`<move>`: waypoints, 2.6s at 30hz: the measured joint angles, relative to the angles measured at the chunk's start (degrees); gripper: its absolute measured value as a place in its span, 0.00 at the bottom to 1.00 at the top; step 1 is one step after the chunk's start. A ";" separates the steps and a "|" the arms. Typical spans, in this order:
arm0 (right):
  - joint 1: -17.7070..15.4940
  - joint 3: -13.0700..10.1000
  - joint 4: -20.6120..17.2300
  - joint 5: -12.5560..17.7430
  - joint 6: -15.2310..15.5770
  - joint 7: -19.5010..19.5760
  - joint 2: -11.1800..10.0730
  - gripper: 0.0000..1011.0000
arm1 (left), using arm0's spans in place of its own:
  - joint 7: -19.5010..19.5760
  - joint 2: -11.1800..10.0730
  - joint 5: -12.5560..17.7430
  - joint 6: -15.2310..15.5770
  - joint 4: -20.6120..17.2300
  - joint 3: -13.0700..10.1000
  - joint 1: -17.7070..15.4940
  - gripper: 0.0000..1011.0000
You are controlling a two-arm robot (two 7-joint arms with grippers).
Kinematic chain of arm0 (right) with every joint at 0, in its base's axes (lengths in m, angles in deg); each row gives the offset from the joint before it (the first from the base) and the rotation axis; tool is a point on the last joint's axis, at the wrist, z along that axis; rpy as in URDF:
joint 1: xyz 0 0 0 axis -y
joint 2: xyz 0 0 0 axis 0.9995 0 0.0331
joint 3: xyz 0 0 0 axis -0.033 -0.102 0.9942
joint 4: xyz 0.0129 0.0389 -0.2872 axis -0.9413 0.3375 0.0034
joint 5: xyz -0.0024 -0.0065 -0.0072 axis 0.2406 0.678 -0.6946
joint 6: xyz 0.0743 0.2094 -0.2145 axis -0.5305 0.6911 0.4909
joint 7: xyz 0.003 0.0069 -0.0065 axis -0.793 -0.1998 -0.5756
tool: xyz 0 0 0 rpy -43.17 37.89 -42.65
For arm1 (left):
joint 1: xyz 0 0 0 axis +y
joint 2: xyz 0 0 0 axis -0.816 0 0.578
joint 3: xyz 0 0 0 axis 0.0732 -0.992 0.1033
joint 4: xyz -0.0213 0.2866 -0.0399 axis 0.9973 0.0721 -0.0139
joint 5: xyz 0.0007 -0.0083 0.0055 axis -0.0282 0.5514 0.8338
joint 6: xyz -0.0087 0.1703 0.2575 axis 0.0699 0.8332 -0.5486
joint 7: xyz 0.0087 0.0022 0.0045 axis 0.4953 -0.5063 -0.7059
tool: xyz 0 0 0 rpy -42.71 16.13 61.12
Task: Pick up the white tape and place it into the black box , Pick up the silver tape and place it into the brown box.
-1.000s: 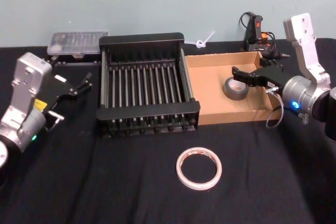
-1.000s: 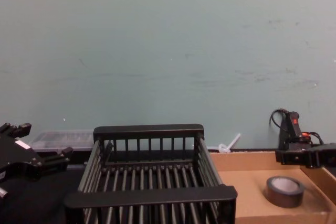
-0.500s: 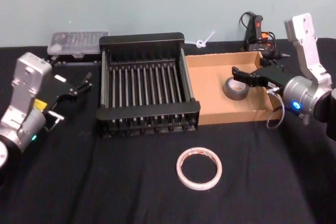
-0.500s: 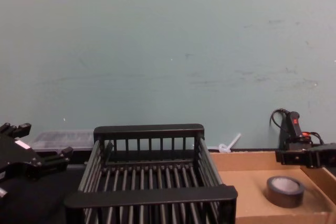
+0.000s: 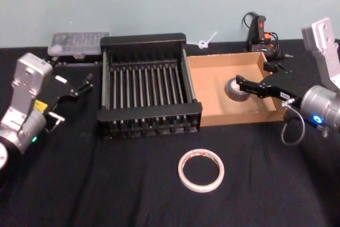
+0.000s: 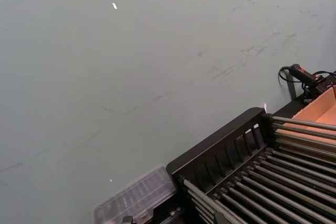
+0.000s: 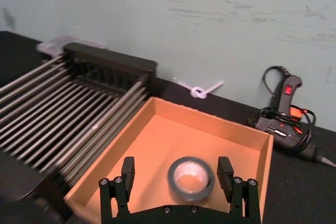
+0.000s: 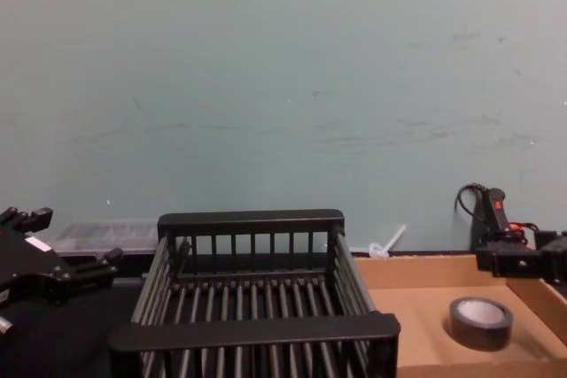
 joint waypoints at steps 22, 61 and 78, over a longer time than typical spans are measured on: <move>-16.69 2.21 -17.36 2.71 -3.87 -5.77 -12.70 0.99 | 0.00 0.00 0.00 0.00 0.00 0.00 0.00 0.99; -8.74 13.51 -4.99 -2.29 -6.63 -7.80 -7.14 0.99 | 0.00 0.00 0.00 0.00 0.00 0.00 0.00 0.99; -7.57 14.53 -3.14 -3.83 -6.61 -7.73 -6.05 0.99 | 0.00 0.00 0.00 0.00 0.00 0.00 0.00 0.99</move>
